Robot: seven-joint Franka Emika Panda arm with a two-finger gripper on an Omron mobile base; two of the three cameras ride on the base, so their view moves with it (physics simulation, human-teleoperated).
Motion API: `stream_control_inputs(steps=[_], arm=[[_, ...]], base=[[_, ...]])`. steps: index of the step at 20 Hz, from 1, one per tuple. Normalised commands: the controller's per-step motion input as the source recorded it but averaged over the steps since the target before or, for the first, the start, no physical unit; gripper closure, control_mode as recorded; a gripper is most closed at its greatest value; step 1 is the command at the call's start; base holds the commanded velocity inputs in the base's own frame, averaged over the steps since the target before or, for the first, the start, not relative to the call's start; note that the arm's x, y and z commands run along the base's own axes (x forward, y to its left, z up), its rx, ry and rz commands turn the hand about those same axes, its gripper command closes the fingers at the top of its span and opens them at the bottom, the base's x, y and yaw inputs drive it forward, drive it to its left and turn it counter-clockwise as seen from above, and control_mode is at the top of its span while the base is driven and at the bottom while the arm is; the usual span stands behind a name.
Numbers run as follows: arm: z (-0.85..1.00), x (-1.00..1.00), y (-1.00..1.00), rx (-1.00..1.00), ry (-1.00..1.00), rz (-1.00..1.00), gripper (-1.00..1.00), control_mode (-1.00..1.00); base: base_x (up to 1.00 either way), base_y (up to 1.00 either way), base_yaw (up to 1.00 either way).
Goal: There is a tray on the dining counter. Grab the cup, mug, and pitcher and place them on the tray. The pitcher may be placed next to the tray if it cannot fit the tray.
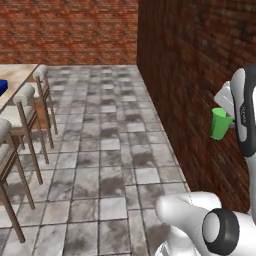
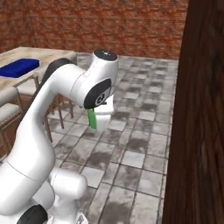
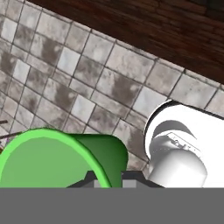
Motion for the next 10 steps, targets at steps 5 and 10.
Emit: stream_control_inputs(steps=[5,10], arm=[[0.0,0.0,0.0,0.0,0.0,0.0,1.0,1.0],[0.0,0.0,0.0,0.0,0.0,0.0,1.0,1.0]], base=[[1.0,0.06,0.29],[1.0,0.0,0.15]])
